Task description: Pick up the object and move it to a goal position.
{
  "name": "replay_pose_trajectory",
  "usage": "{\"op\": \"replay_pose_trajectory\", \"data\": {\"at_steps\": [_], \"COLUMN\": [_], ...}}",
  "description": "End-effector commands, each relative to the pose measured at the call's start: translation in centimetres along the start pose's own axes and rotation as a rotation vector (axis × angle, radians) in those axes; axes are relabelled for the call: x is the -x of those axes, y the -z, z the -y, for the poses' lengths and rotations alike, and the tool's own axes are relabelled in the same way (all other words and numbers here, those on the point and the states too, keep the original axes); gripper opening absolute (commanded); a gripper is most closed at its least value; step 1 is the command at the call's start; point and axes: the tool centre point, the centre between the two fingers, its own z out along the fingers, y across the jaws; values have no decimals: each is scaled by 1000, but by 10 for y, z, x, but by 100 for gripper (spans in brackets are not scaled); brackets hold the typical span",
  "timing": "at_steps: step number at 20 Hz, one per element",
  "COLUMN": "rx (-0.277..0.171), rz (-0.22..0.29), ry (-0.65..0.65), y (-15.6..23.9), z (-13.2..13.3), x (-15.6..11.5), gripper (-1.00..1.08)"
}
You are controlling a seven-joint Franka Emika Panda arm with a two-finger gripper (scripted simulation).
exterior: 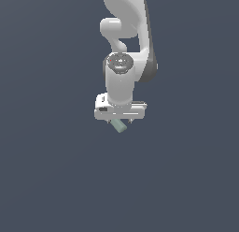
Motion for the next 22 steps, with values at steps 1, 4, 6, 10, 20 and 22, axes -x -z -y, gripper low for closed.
{"op": "replay_pose_trajectory", "data": {"at_steps": [1,4,6,10,20,22], "rx": [0,-2,-5,-9,-6,-5], "rz": [0,-2,-7,-11,-13,-14], "ry": [0,-5,-16,-34,20,48], "y": [0,3,8,15,5,0], "z": [0,-5,-13,-22,-21,-21], "x": [0,-1,-3,-6,0,3], "gripper": [100,100,100,100,100,100]}}
